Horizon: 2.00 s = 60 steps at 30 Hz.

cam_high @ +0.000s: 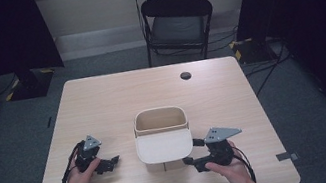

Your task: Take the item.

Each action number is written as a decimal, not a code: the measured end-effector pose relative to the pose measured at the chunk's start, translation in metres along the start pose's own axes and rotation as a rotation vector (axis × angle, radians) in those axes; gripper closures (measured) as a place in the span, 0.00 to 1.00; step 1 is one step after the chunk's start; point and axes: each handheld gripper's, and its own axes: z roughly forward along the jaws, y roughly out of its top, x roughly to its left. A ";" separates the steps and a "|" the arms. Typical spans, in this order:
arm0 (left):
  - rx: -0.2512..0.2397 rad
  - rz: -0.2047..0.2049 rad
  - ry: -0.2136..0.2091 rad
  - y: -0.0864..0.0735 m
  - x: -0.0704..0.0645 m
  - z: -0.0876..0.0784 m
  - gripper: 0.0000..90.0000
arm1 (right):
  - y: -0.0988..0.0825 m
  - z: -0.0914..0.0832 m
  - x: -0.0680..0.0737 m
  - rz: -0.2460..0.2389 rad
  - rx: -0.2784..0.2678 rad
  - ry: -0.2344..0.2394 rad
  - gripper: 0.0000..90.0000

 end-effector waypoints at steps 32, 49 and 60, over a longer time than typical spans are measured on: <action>0.001 0.001 0.000 0.000 0.000 0.000 0.00 | 0.009 -0.006 0.003 -0.023 -0.040 -0.017 0.30; -0.001 -0.001 0.000 0.000 0.000 0.000 0.00 | 0.012 -0.007 0.003 -0.024 -0.063 -0.031 0.26; 0.000 -0.001 0.000 0.000 0.000 0.000 0.00 | 0.016 -0.008 0.003 -0.022 -0.078 -0.030 0.28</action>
